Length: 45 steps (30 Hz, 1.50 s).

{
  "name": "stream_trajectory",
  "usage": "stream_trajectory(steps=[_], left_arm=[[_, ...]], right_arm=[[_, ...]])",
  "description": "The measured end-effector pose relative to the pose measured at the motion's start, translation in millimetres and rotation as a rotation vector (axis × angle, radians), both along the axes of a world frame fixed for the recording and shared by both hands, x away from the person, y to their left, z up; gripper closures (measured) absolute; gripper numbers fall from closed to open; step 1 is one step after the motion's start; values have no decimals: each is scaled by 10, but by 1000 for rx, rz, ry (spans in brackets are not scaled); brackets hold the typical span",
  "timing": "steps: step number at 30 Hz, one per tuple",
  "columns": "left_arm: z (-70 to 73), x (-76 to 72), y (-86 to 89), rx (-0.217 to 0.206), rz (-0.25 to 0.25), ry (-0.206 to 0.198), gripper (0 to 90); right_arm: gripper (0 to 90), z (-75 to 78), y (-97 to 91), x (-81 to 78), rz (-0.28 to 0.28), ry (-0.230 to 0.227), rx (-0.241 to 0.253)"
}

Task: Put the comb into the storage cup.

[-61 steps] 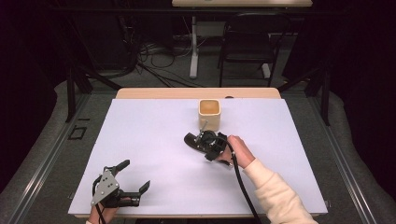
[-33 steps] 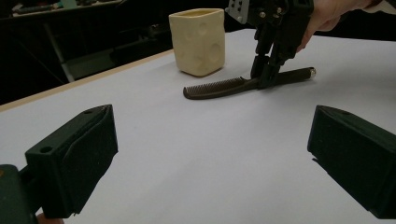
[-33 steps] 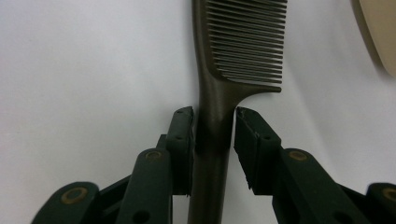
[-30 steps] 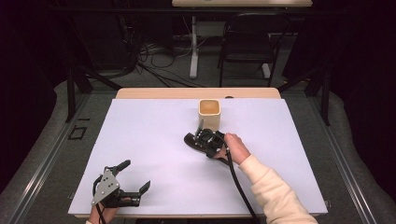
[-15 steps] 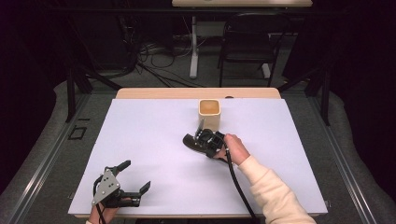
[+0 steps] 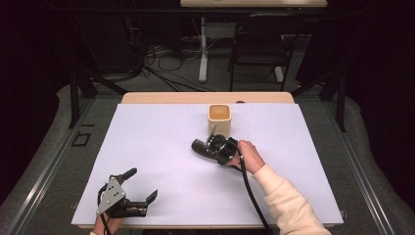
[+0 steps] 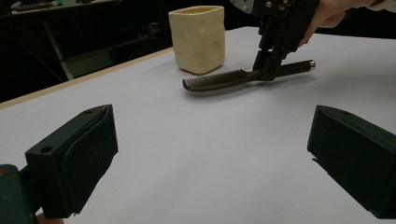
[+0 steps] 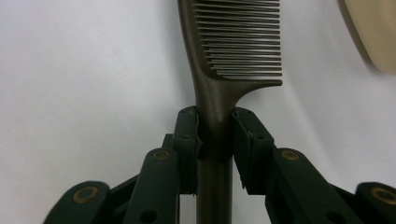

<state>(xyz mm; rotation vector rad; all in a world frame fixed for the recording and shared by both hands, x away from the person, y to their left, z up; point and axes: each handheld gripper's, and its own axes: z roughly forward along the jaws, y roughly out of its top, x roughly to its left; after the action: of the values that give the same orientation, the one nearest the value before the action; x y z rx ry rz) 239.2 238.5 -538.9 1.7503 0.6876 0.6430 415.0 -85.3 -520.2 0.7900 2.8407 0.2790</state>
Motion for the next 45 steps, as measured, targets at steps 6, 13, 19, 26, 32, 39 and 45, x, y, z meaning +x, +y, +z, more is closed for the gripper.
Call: stream_trajectory(steps=[6, 13, 19, 26, 32, 39, 45], left_arm=[[-1, -1, 0, 1, 1, 1, 16], [-1, -4, 1, 1, 1, 0, 16], [-5, -1, 4, -1, 2, 3, 16], [-2, -3, 7, 0, 4, -1, 16], [-2, -3, 9, 1, 5, -2, 16], [0, -1, 10, 2, 6, -2, 16], [2, -1, 14, 3, 6, -4, 16]], right_arm=[[720, 47, -55, -31, 1, -14, 42], [720, 90, -90, -86, 8, -20, 73], [721, 97, -148, -115, 8, -24, 94], [721, 92, -238, -134, 4, -18, 126], [721, 149, -301, -162, 8, -29, 169], [721, 187, -349, -196, 22, -49, 209], [721, 214, -418, -222, 24, -64, 242]])
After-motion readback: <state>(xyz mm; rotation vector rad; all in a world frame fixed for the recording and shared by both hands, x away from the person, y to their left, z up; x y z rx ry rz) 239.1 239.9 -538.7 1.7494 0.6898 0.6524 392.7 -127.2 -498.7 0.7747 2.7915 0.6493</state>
